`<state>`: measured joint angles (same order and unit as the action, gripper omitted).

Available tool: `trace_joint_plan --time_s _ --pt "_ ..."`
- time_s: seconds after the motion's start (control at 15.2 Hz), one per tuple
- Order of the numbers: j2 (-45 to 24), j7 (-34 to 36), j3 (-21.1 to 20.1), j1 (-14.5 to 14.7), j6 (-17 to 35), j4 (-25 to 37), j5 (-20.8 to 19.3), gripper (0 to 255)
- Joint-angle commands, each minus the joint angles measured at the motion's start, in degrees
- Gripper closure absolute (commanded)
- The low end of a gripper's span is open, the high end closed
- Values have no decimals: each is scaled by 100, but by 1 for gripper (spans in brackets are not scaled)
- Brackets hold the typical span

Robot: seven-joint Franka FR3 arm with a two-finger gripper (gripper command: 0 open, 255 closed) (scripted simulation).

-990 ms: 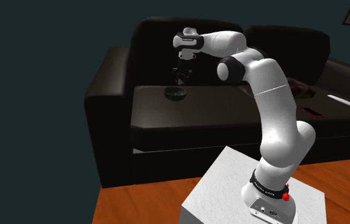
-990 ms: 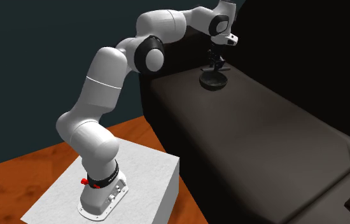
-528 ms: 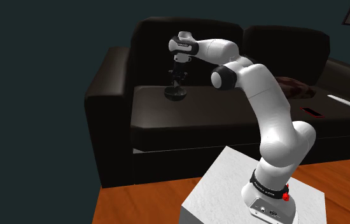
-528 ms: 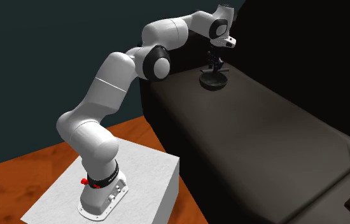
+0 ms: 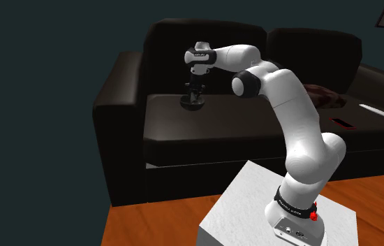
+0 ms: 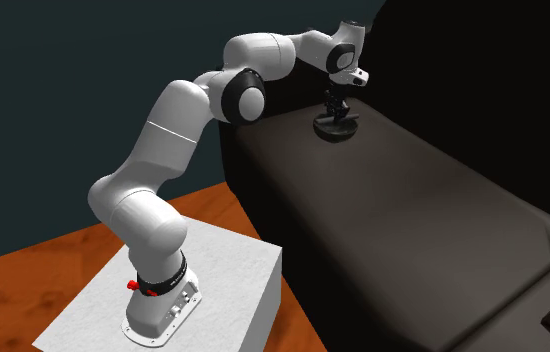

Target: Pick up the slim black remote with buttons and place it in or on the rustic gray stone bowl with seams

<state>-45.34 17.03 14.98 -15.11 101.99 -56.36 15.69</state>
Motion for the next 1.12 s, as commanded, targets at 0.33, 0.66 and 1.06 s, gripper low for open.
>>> trace_joint_plan --time_s 0.33,0.66,1.06 --pt "-15 4 -2 4 12 -5 1 255" --pt "-19 3 -3 2 10 0 2 0" --pt "-115 92 -7 -150 -785 911 -12 0"
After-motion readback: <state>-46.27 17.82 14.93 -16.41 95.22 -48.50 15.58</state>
